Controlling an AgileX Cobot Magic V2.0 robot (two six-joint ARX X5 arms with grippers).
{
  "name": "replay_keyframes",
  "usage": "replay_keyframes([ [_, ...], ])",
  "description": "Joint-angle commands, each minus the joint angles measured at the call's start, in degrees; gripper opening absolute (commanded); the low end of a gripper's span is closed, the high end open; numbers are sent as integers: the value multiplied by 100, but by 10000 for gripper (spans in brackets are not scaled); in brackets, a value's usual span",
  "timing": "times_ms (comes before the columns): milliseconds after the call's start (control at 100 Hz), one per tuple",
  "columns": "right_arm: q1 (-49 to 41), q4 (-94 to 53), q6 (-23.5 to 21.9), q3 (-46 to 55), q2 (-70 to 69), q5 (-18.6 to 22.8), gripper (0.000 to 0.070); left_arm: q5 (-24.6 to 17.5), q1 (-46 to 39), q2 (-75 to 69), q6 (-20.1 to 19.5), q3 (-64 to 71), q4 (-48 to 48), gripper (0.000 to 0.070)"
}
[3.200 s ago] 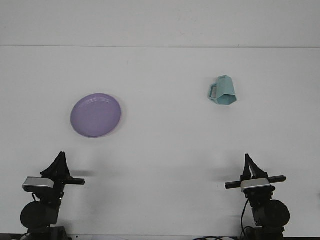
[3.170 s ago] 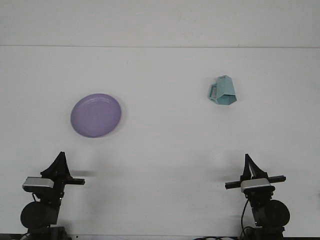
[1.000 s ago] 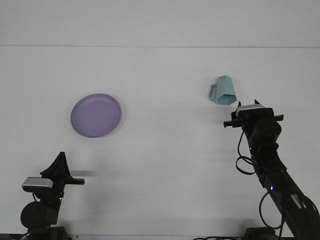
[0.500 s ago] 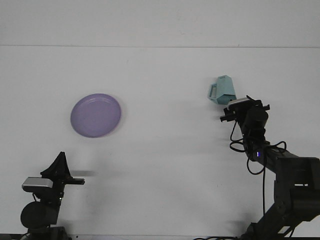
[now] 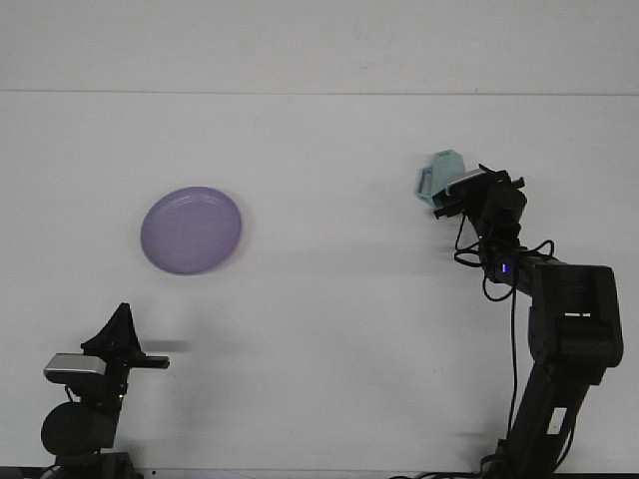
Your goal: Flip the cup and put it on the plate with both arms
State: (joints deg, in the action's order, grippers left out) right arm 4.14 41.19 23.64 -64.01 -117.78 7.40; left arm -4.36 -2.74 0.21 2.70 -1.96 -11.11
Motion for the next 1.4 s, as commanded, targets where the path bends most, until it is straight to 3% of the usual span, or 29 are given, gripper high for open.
replay_keyframes([
  [0,11,31,50,-212,-247,48,413,11,-2,-2,42,111,-48,12],
  [50,11,26,50,-278,-295,50,357,11,-2,-2,42,111,-48,13],
  [130,11,28,42,-321,-317,142,128,11,-2,-2,42,111,-50,12],
  [190,11,31,46,-326,-317,232,0,11,-2,-2,42,111,-50,12],
  [690,-7,-739,-354,-328,457,315,0,11,-2,-2,44,111,-59,13],
  [1020,-63,-3228,-1366,-328,2706,304,0,9,-2,-2,107,111,-61,12],
  [1390,-876,-6461,-2245,-562,5056,181,0,9,-2,-2,151,111,-76,13],
])
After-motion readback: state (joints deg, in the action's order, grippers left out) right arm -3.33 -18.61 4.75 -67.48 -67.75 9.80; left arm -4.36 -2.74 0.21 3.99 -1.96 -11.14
